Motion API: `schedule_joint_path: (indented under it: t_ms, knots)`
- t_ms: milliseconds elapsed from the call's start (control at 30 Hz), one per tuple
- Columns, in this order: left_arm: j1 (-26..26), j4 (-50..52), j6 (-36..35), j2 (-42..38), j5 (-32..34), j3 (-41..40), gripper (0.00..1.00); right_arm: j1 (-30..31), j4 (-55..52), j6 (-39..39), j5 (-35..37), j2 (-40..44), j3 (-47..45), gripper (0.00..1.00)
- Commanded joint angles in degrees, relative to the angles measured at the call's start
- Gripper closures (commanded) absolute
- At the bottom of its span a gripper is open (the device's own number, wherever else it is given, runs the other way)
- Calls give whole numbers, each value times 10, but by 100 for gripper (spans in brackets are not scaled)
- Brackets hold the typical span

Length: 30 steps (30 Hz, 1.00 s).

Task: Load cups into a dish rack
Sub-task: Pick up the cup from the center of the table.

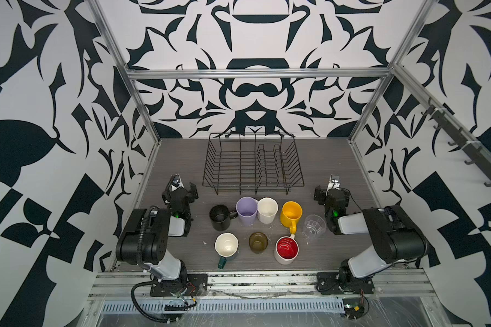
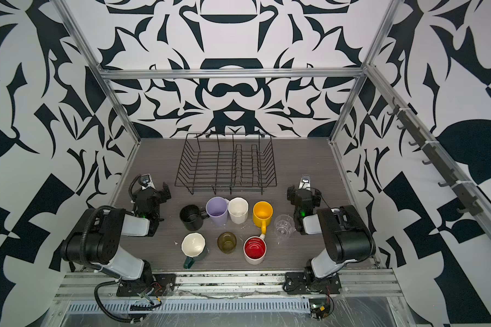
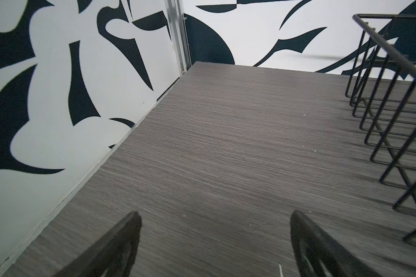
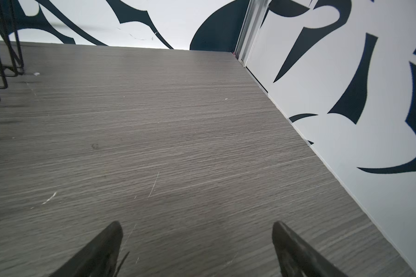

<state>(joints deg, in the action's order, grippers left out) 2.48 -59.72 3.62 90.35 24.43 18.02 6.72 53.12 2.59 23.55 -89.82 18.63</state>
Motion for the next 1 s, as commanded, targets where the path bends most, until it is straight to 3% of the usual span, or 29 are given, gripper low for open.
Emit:
schedule_joint_path:
  t_ms: [0,967]
  knots:
    - [-2,-4,7,2,5,10,1,0,22,3,0,7,3,0]
    - [-10,11,11,0,-8,15,1,0,24,2,0,5,3,1]
